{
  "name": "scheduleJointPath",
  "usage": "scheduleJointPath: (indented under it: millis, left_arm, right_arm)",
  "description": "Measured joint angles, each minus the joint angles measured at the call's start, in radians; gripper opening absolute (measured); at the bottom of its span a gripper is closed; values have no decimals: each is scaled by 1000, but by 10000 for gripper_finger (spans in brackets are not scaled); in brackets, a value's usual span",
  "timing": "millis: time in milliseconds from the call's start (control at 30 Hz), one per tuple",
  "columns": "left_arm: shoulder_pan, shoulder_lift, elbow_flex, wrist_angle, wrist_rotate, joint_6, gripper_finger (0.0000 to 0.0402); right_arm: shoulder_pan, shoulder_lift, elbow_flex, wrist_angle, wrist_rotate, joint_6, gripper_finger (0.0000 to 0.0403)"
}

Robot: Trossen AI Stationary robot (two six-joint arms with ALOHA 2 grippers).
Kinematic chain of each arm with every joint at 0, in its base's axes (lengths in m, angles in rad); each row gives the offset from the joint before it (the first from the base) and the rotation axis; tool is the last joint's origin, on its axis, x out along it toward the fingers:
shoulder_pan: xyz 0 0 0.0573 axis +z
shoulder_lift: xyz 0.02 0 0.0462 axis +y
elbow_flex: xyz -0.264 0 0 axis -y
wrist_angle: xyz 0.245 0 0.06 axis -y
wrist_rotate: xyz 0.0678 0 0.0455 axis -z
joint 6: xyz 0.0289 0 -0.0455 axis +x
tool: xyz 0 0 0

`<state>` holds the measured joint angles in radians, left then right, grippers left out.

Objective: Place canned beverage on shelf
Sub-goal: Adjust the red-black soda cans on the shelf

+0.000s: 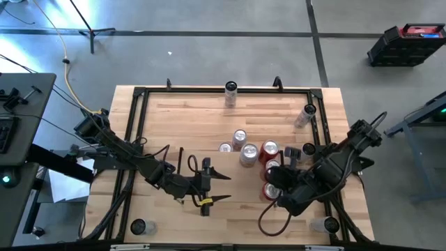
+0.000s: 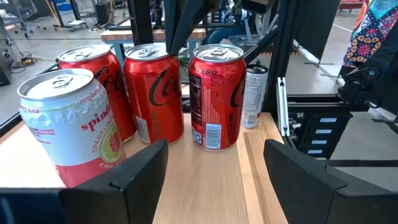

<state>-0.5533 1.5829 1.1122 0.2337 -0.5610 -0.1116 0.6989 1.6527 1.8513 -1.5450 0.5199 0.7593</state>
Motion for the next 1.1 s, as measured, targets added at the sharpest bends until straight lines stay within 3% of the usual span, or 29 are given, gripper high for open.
scheduleJointPath:
  millis: [700, 1100]
  left_arm:
    - [0, 0, 0, 2, 0, 0, 255]
    - [0, 0, 0, 22, 0, 0, 255]
  right_arm:
    - [20, -72, -1, 6, 118, 5, 0]
    - [-149, -72, -1, -26, 160, -43, 0]
